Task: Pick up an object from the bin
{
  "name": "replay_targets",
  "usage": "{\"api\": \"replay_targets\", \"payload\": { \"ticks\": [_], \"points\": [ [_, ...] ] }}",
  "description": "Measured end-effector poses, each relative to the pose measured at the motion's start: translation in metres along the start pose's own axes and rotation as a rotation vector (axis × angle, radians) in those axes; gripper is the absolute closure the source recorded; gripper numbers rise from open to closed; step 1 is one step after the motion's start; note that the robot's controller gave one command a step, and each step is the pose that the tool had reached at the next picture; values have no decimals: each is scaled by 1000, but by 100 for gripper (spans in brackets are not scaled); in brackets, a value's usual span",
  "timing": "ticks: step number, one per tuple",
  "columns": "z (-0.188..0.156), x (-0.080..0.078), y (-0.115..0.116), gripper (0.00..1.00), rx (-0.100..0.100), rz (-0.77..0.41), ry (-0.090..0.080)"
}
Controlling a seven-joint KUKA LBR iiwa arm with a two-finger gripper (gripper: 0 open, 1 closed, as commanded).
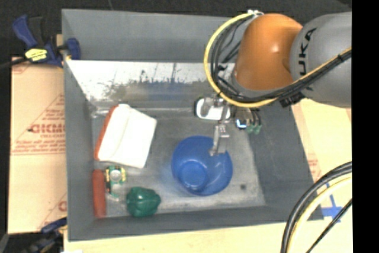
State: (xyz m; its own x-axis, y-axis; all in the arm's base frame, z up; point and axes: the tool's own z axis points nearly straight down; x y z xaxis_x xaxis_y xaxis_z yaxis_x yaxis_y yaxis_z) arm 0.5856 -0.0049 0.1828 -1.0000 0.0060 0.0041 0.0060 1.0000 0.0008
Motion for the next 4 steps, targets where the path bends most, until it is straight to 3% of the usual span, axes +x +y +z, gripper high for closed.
{"api": "replay_targets", "payload": {
  "ticks": [1, 2, 3, 4],
  "points": [
    [-5, -2, 0, 0, 0, 0, -8],
    [112, -10, 7, 0, 1, -185, -8],
    [67, -17, 14, 0, 3, -218, -19],
    [82, 15, 10, 0, 1, -161, -9]
  ]
}}
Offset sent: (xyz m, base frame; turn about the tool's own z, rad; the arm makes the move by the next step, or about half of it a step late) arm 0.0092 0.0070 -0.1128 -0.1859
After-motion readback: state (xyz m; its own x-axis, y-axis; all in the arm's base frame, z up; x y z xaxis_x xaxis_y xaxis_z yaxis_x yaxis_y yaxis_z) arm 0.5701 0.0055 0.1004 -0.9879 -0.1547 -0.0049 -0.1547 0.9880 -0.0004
